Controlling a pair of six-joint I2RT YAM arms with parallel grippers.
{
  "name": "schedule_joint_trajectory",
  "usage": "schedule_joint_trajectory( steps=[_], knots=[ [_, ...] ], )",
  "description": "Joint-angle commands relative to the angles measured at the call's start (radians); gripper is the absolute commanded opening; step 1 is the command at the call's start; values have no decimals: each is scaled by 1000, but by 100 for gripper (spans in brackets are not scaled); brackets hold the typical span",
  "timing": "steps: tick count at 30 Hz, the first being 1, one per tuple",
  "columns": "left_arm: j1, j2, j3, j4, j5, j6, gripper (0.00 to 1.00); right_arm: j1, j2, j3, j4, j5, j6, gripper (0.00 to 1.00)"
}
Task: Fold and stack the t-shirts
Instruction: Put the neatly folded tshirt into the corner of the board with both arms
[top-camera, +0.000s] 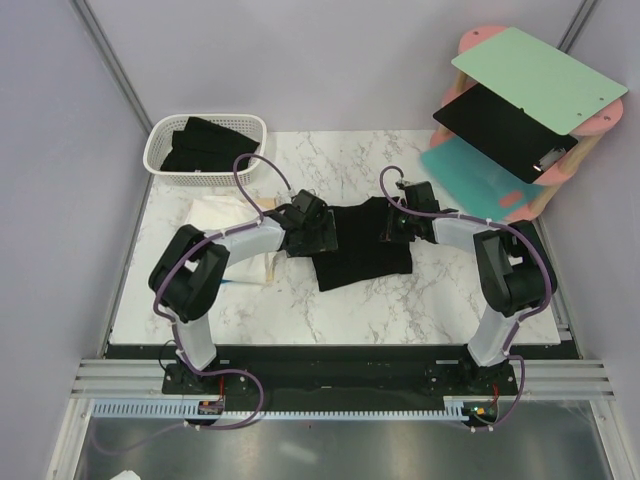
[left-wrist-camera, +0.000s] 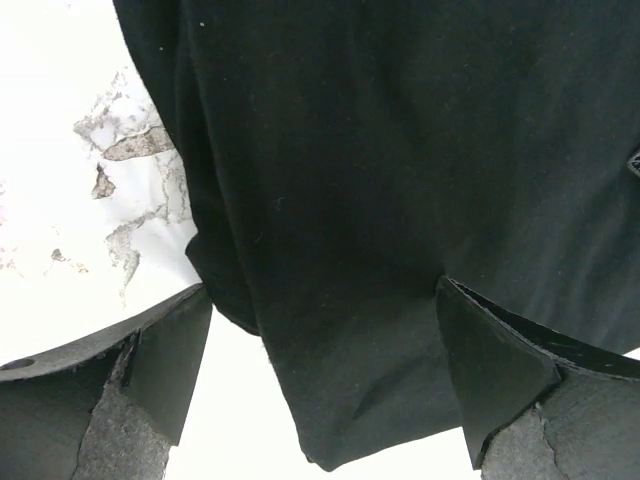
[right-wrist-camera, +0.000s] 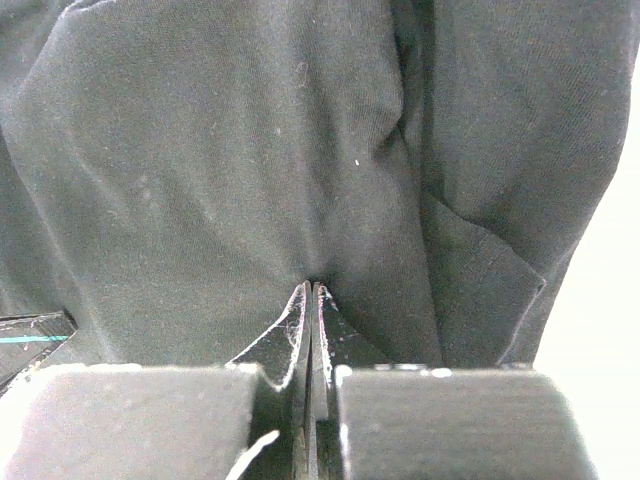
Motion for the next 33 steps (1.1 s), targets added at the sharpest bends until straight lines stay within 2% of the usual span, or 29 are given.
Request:
schedule_joint_trajectory(
  steps=[1, 11, 14, 17, 18, 20, 21, 22, 23, 25, 27, 29, 30, 33],
  knots=[
    [4, 30, -26, 27, 27, -53, 100, -6, 7, -44, -135, 52, -28, 0],
    [-2, 166, -53, 214, 221, -149, 99, -6, 23, -38, -138, 32, -35, 0],
    [-13, 200, -50, 257, 261, -163, 96, -6, 37, -29, -136, 15, -34, 0],
    [-21, 215, -49, 296, 287, -163, 78, -6, 41, -25, -135, 1, -34, 0],
    [-21, 222, -47, 299, 295, -160, 60, -6, 41, -24, -135, -2, -34, 0],
    [-21, 223, -38, 302, 300, -152, 43, -6, 38, -21, -132, -16, -37, 0],
    [-21, 217, -35, 294, 298, -136, 20, -6, 31, -23, -127, -22, -43, 0],
    [-21, 212, -26, 285, 288, -128, 3, -6, 24, -24, -124, -34, -44, 2],
    [-21, 205, -18, 258, 280, -120, 2, -6, 15, -28, -120, -40, -54, 5],
    [-21, 177, -1, 228, 252, -91, 2, -6, -22, -40, -101, -47, -57, 32],
    [-21, 160, 28, 166, 226, -56, 2, -6, -75, -51, -75, -53, -58, 55],
    [-21, 131, 54, 120, 191, -31, 2, -6, -120, -67, -55, -57, -60, 67],
    [-21, 122, 83, 69, 180, -1, 2, -6, -167, -74, -37, -57, -58, 80],
    [-19, 88, 161, -14, 140, 64, 2, -6, -259, -95, -9, -50, -54, 98]
  ],
)
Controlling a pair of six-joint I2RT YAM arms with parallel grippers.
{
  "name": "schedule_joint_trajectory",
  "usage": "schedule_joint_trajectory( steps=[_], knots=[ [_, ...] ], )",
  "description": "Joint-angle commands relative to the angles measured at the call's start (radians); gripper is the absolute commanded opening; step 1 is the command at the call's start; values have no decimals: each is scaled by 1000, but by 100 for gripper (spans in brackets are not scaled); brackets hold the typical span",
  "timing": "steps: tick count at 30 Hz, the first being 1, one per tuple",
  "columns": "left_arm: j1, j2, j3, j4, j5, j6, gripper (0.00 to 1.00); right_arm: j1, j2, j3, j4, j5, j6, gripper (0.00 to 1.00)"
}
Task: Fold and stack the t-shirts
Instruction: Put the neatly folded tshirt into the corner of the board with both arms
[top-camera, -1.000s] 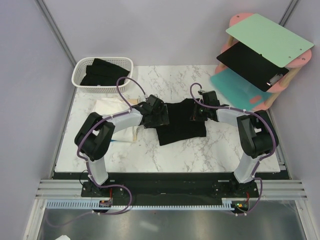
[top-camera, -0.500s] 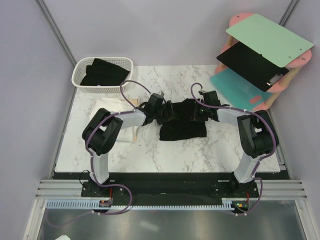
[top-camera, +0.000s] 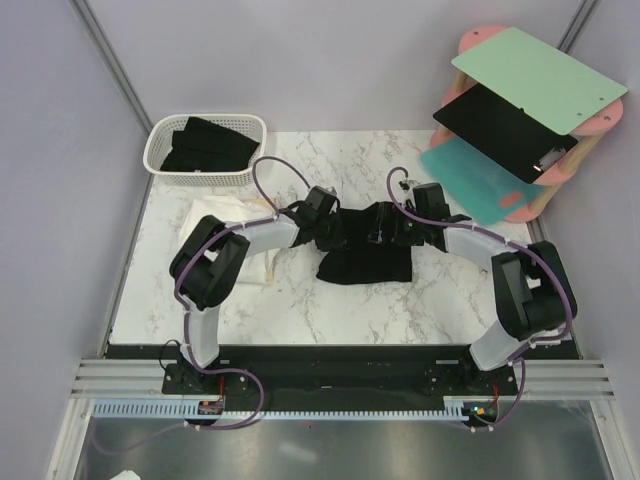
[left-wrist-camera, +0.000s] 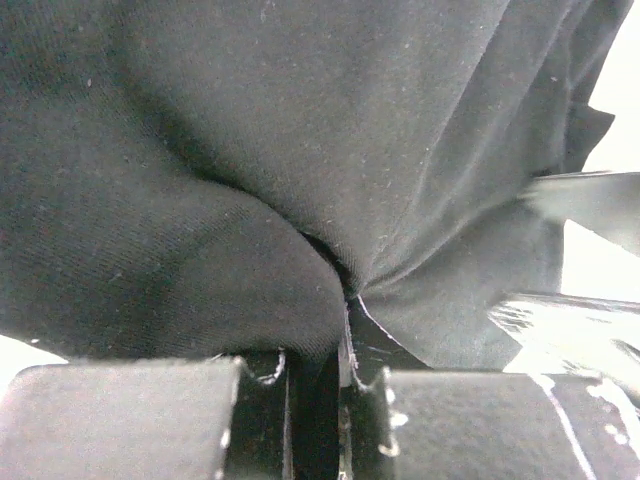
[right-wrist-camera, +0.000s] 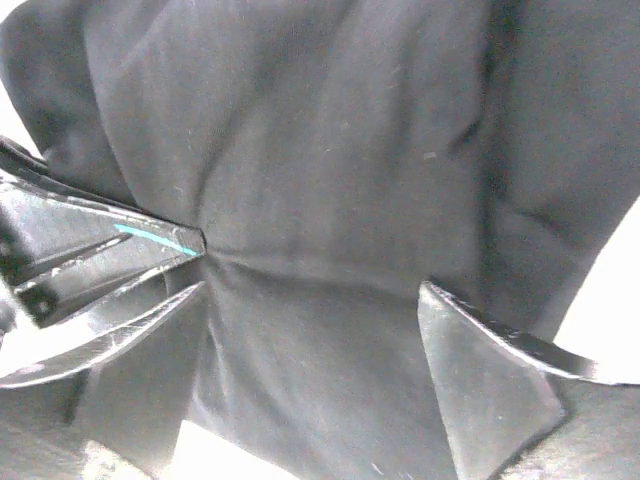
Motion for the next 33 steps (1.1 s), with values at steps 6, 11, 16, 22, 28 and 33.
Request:
schedule_joint_trajectory(
  steps=[6, 11, 16, 22, 28, 33],
  knots=[
    [7, -90, 292, -490, -136, 264, 2, -9, -216, -37, 19, 49, -12, 98],
    [38, -127, 372, -631, -137, 316, 2, -9, -216, -42, 22, 49, -1, 98],
    [99, -187, 389, -709, -150, 336, 2, -9, -204, -57, 42, 35, 16, 98],
    [213, -299, 335, -749, -81, 368, 2, -9, -181, -68, 58, 20, 27, 98],
    [371, -362, 299, -766, 63, 433, 2, -9, -164, -85, 81, 9, 37, 98],
    [460, -388, 289, -792, 148, 476, 2, -9, -150, -97, 93, 9, 41, 98]
  ],
)
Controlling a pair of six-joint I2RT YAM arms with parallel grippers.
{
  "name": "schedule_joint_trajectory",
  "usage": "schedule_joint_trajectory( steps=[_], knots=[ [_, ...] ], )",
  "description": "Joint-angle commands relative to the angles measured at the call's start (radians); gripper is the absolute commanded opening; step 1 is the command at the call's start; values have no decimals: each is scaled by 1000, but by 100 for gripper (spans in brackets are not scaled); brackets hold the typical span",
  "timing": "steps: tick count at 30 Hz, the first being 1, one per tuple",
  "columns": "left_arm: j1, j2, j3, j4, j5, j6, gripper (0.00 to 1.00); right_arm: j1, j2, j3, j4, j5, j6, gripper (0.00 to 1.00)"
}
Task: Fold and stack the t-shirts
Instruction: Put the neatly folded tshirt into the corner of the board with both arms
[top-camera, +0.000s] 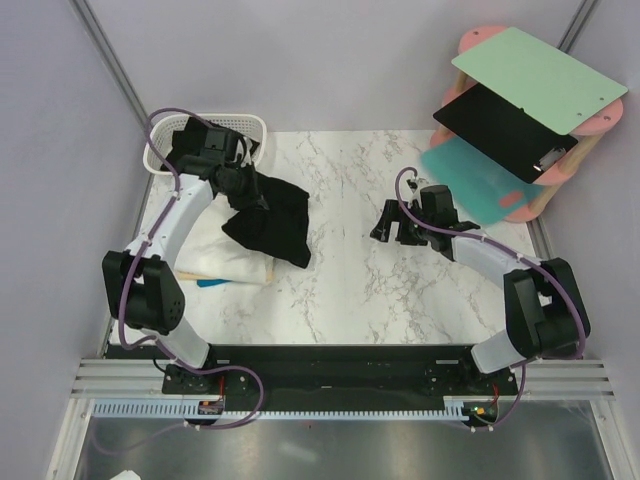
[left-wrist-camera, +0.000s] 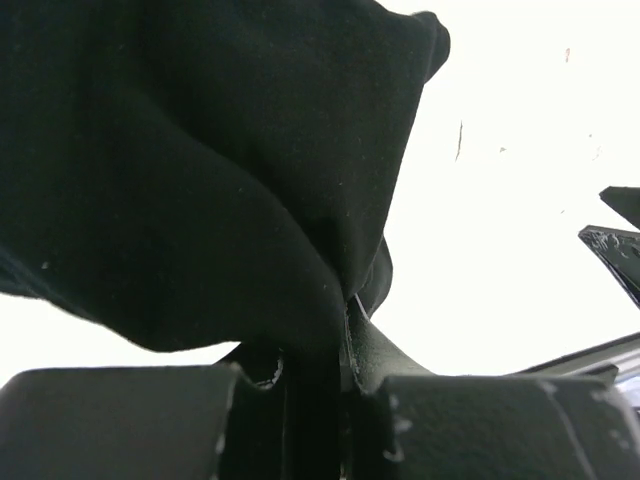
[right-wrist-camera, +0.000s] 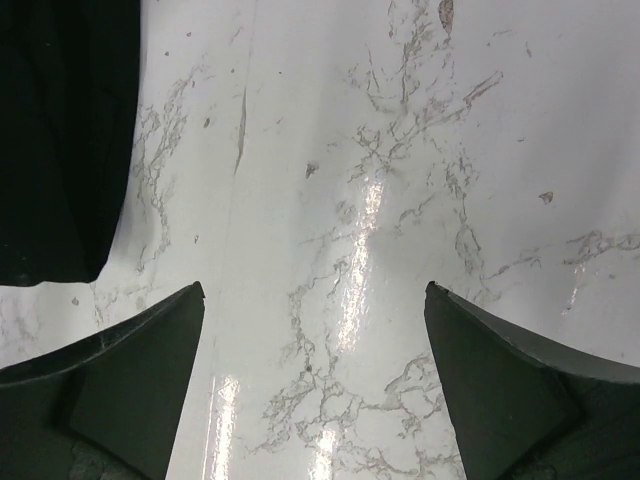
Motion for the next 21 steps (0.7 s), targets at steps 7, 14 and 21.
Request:
schedule_joint_trajectory(
  steps=[7, 14, 21],
  knots=[
    [173, -77, 6, -101, 213, 140, 2, -1, 41, -23, 74, -22, 19, 98],
    [351, -94, 47, -210, 241, 218, 2, -1, 78, -44, 121, -54, 45, 98],
    [430, -102, -19, -210, 165, 215, 2, 1, 111, -44, 136, -72, 56, 98]
  ],
)
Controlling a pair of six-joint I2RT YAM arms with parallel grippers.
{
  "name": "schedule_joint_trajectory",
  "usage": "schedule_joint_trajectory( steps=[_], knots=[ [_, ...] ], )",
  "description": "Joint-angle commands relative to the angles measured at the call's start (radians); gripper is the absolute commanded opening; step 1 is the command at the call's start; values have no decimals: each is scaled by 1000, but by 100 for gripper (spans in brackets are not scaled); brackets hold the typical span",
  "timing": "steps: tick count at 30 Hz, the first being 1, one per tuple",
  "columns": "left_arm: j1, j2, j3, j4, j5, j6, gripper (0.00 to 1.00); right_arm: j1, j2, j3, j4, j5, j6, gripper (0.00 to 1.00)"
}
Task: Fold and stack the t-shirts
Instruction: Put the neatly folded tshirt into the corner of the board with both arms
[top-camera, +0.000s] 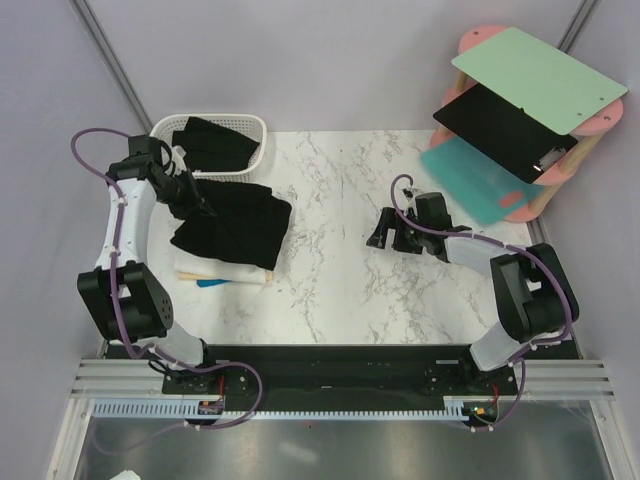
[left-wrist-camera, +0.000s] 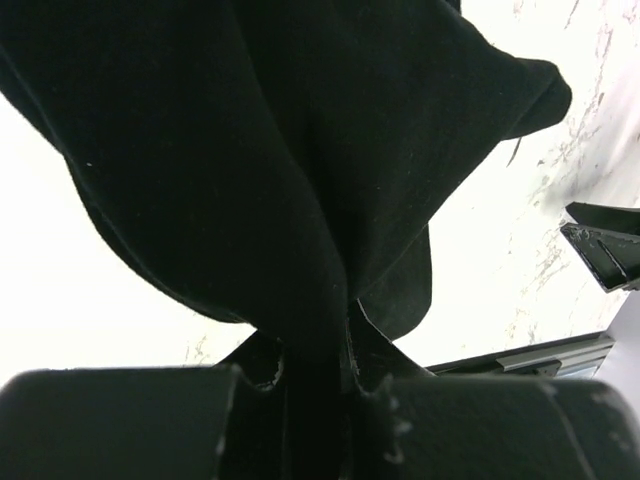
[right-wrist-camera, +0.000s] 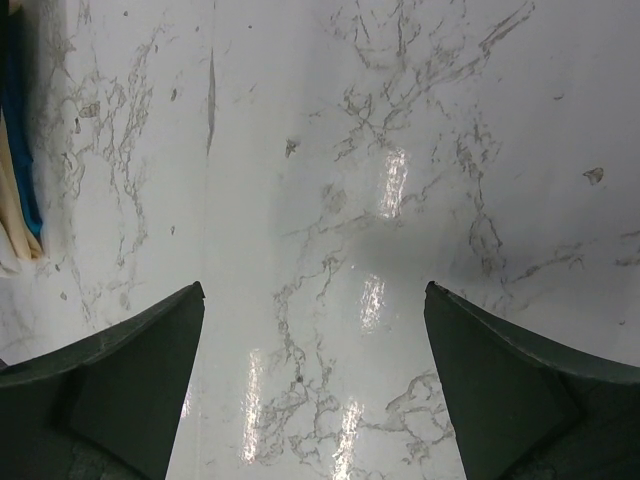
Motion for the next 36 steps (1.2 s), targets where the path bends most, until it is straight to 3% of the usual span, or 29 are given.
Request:
schedule_joint_trajectory(
  steps=[1, 8, 12, 20, 22, 23, 24, 26, 27, 36],
  knots=[
    [12, -37, -24, -7, -57, 50, 2, 1, 14, -2, 55, -27, 13, 98],
    [13, 18, -132, 46, -167, 21, 2, 2, 26, 3, 56, -40, 14, 98],
    [16, 74, -146, 69, -314, -14, 2, 13, 31, 3, 56, -44, 13, 98],
    [16, 88, -154, 161, -350, -60, 2, 40, 31, 4, 61, -47, 13, 98],
    [15, 94, -151, 182, -376, -65, 7, 62, 36, 13, 59, -52, 11, 98],
    [16, 98, -145, 182, -391, -64, 11, 71, 39, 30, 58, -49, 10, 98],
    [16, 100, -143, 182, -393, -62, 25, 98, 46, 44, 53, -47, 4, 98],
    [16, 94, -146, 182, -437, -74, 66, 132, 57, 97, 32, -30, -5, 98],
    [16, 89, -157, 182, -449, -88, 99, 167, 68, 117, 23, -21, -7, 98],
    [16, -96, -217, 223, -509, -117, 100, 277, 193, 446, 6, 0, 19, 98]
  ],
)
